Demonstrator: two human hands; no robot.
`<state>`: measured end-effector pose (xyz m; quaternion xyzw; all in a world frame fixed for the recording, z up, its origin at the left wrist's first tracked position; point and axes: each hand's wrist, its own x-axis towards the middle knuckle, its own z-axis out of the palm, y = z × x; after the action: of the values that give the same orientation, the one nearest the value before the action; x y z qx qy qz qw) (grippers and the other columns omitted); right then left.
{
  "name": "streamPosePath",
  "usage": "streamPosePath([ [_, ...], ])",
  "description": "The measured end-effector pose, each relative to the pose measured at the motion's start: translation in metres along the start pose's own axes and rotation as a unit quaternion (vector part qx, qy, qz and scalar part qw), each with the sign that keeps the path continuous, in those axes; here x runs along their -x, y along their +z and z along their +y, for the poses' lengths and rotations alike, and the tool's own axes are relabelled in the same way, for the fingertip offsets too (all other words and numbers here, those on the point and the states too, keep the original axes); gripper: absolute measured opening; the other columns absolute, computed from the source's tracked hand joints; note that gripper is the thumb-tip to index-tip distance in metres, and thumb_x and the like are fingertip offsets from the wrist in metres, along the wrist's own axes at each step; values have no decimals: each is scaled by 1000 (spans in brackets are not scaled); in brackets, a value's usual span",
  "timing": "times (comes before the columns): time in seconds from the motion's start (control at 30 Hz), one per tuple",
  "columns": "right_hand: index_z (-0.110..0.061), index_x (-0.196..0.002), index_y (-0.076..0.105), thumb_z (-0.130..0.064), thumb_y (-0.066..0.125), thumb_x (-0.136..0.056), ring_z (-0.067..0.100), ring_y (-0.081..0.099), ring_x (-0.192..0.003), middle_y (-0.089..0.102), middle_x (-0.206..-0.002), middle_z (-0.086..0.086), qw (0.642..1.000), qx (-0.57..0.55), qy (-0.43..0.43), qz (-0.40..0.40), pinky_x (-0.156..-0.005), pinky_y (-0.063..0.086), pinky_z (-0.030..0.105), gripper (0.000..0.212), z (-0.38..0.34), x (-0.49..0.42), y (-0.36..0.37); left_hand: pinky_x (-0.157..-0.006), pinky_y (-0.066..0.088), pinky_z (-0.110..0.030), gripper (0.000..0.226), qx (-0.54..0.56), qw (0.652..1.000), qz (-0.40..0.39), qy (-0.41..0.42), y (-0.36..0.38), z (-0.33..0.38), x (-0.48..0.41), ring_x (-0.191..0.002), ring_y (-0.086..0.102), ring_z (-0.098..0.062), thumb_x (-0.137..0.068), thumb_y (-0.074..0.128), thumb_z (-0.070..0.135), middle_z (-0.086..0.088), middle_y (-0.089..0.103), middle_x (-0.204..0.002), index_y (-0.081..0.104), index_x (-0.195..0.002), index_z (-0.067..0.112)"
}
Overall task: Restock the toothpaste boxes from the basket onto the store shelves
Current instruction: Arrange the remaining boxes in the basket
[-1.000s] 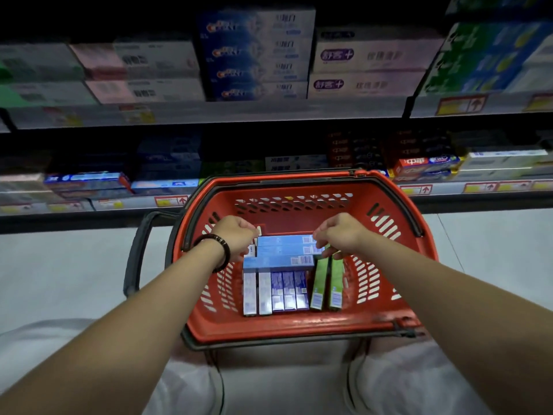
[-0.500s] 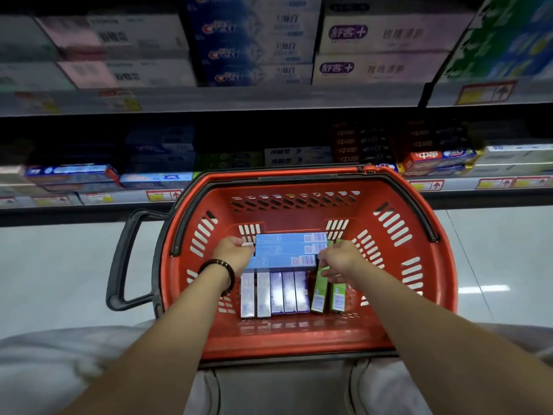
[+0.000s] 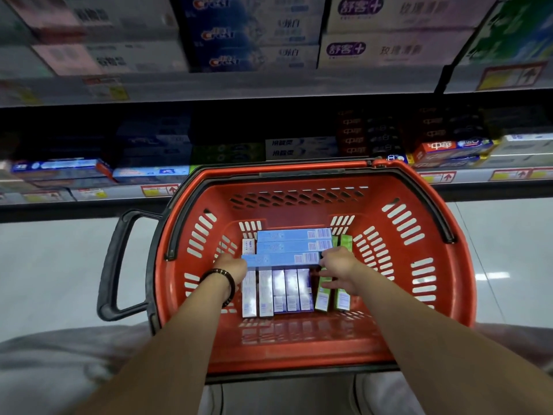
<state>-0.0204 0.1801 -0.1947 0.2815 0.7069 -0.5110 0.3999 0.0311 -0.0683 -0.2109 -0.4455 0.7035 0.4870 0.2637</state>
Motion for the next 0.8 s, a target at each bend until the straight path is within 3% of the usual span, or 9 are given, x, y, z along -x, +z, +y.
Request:
streamPosePath([
  [0.17, -12, -145, 48, -4, 41, -107, 28, 63, -118, 55, -142, 10, 1000, -9, 16, -3, -76, 61, 44, 39, 1, -11, 5, -94, 59, -47, 21, 8, 999, -33, -17, 5, 1, 0, -104, 64, -24, -101, 56, 18, -8, 67, -119, 47, -119, 24],
  [0.27, -15, -146, 47, -8, 42, -108, 26, 64, -115, 57, -139, 9, 1000, -12, 20, -13, -69, 59, 41, 40, 3, -13, 7, -96, 59, -48, 21, 17, 998, -53, -23, 7, 2, -1, -112, 64, -26, -101, 53, 16, -6, 69, -122, 59, -121, 19],
  [0.43, -13, -145, 47, -6, 40, -107, 29, 64, -118, 56, -142, 9, 999, -16, 25, -12, -73, 60, 44, 39, 3, -14, 6, -96, 59, -48, 30, 3, 998, -67, -21, 8, 1, -3, -118, 61, -25, -100, 50, 12, -2, 66, -126, 65, -123, 24],
  [0.57, -14, -139, 52, -7, 39, -109, 26, 66, -112, 61, -127, 7, 999, -13, 29, -17, -74, 59, 43, 33, 3, -12, 7, -98, 58, -47, 29, 11, 997, -80, -15, 9, 3, 3, -122, 55, -25, -103, 47, 9, -1, 60, -125, 60, -122, 26],
  [0.67, -13, -139, 52, -7, 39, -108, 26, 67, -109, 62, -127, 9, 999, -8, 30, -16, -73, 60, 43, 34, 3, -12, 7, -89, 60, -42, 27, 19, 997, -77, -19, 7, 3, 2, -116, 60, -22, -104, 46, 12, -2, 62, -124, 62, -122, 25],
  [0.8, -7, -133, 54, -5, 39, -106, 28, 69, -107, 64, -121, 9, 999, -21, 36, -12, -85, 62, 48, 30, 2, -11, 6, -80, 62, -39, 29, 23, 997, -68, -25, 4, 6, 5, -104, 65, -18, -104, 44, 10, -3, 63, -125, 58, -126, 22],
])
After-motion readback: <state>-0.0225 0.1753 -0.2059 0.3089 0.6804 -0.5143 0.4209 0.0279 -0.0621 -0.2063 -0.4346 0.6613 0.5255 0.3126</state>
